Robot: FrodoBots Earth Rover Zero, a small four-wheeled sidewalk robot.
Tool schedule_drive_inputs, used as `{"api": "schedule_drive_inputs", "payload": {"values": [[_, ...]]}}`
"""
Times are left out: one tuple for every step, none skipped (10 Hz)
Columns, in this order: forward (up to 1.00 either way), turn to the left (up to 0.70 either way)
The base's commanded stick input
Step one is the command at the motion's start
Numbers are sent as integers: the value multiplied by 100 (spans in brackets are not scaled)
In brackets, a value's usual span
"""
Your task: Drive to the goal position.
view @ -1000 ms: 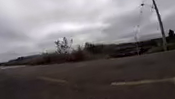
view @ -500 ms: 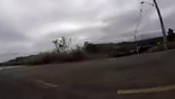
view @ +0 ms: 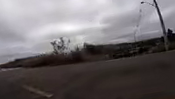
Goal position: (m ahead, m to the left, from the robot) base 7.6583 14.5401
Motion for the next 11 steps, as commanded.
{"api": "schedule_drive_inputs", "payload": {"values": [[70,0],[70,0],[70,7],[70,14],[70,14],[70,14],[70,14],[70,14],[70,14],[70,14],[70,14]]}}
